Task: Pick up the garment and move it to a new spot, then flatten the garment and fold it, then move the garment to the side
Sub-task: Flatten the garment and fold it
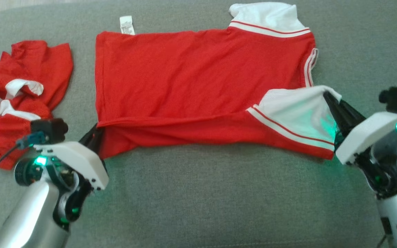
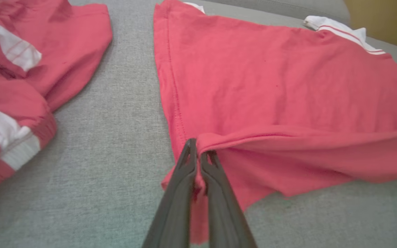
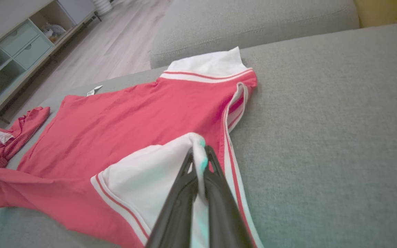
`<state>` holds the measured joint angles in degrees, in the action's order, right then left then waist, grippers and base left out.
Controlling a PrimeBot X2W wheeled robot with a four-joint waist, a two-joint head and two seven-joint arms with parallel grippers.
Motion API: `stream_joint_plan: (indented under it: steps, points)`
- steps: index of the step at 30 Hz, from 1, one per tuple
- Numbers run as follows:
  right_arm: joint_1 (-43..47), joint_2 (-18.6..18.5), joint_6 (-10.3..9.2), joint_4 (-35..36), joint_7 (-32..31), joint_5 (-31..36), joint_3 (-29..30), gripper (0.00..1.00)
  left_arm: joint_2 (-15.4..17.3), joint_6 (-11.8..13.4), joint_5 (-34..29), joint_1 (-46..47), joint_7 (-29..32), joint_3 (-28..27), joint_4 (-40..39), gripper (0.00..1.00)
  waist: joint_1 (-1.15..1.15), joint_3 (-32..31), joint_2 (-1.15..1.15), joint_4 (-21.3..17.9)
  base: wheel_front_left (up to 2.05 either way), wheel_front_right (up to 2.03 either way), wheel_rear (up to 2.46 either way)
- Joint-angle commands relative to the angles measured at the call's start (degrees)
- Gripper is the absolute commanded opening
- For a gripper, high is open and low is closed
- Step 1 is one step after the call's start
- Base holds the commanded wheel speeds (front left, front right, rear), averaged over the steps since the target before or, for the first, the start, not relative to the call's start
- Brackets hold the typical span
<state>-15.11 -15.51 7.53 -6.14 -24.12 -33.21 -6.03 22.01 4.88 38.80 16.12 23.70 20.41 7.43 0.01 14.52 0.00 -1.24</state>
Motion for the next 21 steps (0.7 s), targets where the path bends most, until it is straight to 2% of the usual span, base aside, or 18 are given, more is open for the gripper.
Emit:
stream_joint_plan:
  steps: [1,2,3,4,8,12,17,21]
  points:
    - [-3.12,-2.1,-0.04,-0.7,3.31,-0.57,-2.76,0.0,0.9,-1.1,0.15,3.97,-0.34,-1.93,0.6,0.0,-0.01,0.57,0.0,0.19,0.0,0.0,0.0]
    - [-3.88,-2.29,-0.04,-2.15,4.75,-1.05,-3.62,0.54,0.68,-1.7,0.18,4.73,-0.69,-1.72,1.69,0.12,-0.01,0.68,0.0,0.21,0.0,0.0,0.0]
    - [-4.58,-2.85,-0.04,-3.47,6.2,-0.96,-4.74,1.0,0.37,-2.31,0.27,5.31,-1.06,-1.47,2.74,0.73,-0.01,0.79,0.0,0.25,0.0,0.0,0.0]
    - [-5.17,-3.15,-0.04,-4.63,7.86,-1.06,-5.74,1.0,0.09,-3.0,0.39,5.72,-1.43,-1.18,3.69,1.0,-0.01,0.88,0.0,0.25,0.0,0.0,0.0]
    - [-6.26,-3.67,-0.04,-7.31,13.35,-1.54,-8.17,1.0,-0.93,-3.85,0.23,6.21,-3.66,-0.83,5.62,1.0,-0.01,1.08,0.0,0.22,0.0,0.0,0.0]
    - [-6.57,-3.84,-0.04,-9.09,22.64,-0.55,-9.29,1.0,-2.32,-2.39,-1.69,5.66,-10.59,-1.81,6.56,1.0,-0.01,1.17,0.0,0.19,0.0,0.0,0.0]
    - [-4.85,-3.59,-0.04,-7.83,34.22,6.93,-6.75,1.0,-3.87,3.26,-8.37,3.05,-23.6,-2.57,4.51,1.0,-0.01,0.54,0.0,0.25,0.0,0.0,0.0]
    - [-0.94,-1.13,-0.04,-2.99,37.03,12.9,-2.4,1.0,-5.32,8.37,-13.54,0.35,-32.71,-2.59,1.37,1.0,-0.01,-0.25,0.0,0.54,0.0,0.0,0.0]
